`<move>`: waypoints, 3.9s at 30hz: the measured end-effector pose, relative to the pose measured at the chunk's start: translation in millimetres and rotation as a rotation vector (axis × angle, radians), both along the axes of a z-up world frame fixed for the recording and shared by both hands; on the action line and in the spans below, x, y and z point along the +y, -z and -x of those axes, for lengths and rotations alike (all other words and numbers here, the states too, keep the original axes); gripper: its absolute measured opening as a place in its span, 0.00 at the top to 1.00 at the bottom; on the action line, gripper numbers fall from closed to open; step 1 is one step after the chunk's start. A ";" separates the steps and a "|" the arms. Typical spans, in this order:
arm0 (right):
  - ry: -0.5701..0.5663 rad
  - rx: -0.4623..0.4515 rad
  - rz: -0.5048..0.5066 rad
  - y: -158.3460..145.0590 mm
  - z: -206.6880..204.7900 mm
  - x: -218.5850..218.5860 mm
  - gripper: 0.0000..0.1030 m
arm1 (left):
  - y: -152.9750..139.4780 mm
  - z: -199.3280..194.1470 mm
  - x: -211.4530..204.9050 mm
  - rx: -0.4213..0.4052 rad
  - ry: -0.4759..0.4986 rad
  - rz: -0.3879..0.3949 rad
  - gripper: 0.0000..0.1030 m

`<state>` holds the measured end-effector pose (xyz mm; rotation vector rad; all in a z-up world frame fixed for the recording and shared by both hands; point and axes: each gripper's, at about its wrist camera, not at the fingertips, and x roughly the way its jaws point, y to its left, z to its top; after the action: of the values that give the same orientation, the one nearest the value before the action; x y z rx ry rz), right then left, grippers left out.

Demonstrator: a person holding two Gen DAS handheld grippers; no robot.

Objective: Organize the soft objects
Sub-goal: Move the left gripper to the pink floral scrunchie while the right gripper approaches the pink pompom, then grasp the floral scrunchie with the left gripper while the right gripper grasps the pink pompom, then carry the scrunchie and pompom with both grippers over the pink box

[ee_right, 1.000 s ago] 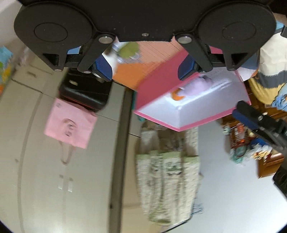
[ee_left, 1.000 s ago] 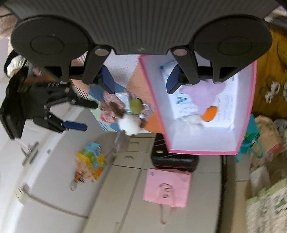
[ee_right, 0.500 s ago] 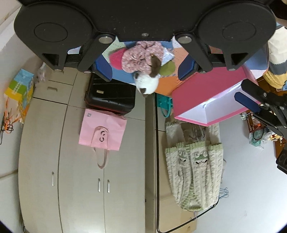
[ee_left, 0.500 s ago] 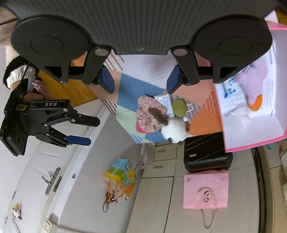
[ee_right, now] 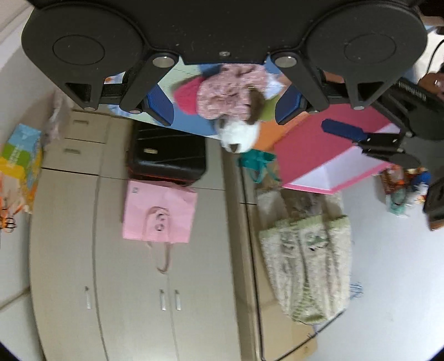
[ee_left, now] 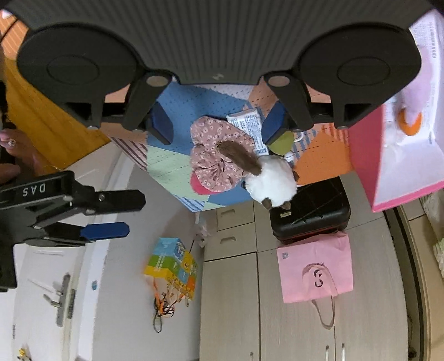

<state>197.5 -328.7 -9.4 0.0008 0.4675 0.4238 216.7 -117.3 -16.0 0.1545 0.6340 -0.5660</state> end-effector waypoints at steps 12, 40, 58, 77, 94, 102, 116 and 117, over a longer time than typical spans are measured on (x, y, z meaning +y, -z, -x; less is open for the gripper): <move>0.072 0.095 -0.073 38.1 -71.4 -14.0 0.59 | 33.3 -63.3 -47.2 0.005 0.030 0.121 0.35; -0.067 0.332 -0.195 112.6 -128.8 -11.4 0.43 | 85.6 -70.5 -89.4 -0.110 -0.031 -0.204 0.22; 0.059 0.214 -0.091 102.7 -77.3 -19.6 0.72 | 77.4 -59.1 -89.8 -0.117 -0.049 -0.203 0.80; 0.089 0.143 0.027 81.3 3.0 8.5 0.73 | 53.3 -15.6 -30.7 -0.024 -0.089 0.090 0.81; 0.020 0.165 0.082 64.5 65.7 49.0 0.73 | 55.3 28.7 17.4 0.239 -0.036 0.121 0.81; -0.085 0.122 0.122 30.4 91.2 77.5 0.73 | 42.6 49.6 41.0 0.268 -0.014 0.119 0.81; -0.281 0.129 0.079 -22.9 99.8 128.2 0.73 | 3.5 89.0 107.3 0.247 -0.008 0.155 0.81; -0.299 0.130 0.070 -27.4 98.0 132.5 0.73 | -0.3 90.3 113.9 0.239 -0.011 0.161 0.81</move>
<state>99.5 -196.2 17.9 -0.1107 0.6131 0.7033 126.4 -3.4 -15.7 -0.0695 0.8172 -0.6274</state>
